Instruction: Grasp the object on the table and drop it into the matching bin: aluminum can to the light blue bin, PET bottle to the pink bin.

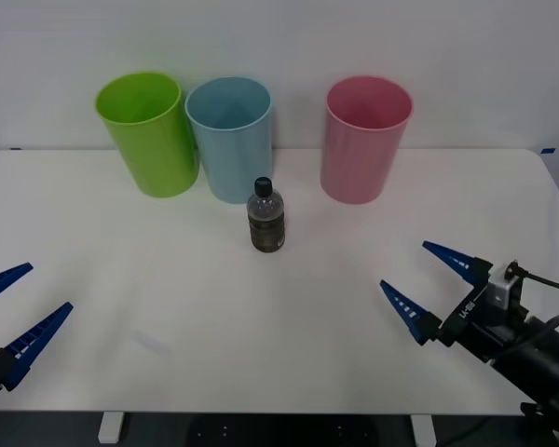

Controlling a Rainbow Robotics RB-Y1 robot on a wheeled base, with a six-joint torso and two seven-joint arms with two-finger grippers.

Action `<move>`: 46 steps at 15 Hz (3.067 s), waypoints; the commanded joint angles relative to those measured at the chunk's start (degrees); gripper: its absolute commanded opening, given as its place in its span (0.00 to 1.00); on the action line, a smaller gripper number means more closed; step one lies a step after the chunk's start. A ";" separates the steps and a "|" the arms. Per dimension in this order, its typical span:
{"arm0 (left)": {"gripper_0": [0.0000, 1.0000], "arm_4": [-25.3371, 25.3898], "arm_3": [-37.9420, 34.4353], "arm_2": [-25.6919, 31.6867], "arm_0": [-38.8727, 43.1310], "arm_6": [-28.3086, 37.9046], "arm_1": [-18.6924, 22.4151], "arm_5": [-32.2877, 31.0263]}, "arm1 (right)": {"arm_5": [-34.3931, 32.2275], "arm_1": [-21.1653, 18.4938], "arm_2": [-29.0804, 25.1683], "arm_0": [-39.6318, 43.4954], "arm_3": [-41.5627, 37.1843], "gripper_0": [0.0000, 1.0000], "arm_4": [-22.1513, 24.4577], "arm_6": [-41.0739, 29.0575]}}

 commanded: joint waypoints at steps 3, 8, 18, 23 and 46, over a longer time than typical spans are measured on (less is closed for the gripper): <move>1.00 0.00 0.00 0.00 0.00 0.00 0.00 0.00 | 2.37 4.16 1.07 -2.29 0.00 1.00 4.94 2.03; 1.00 0.00 0.00 0.00 0.00 0.00 0.00 0.00 | 11.16 4.24 7.92 -4.66 0.00 1.00 4.94 2.30; 1.00 0.00 0.00 0.00 0.00 0.00 0.00 0.00 | 18.11 8.64 14.25 -17.40 12.83 1.00 5.65 1.86; 1.00 0.00 0.00 0.00 0.00 0.00 0.00 0.00 | 18.28 11.80 14.25 -23.64 21.36 1.00 6.52 3.00; 1.00 0.00 0.00 0.00 0.00 0.00 0.00 0.00 | 24.61 20.42 14.60 -39.29 39.64 1.00 7.32 5.20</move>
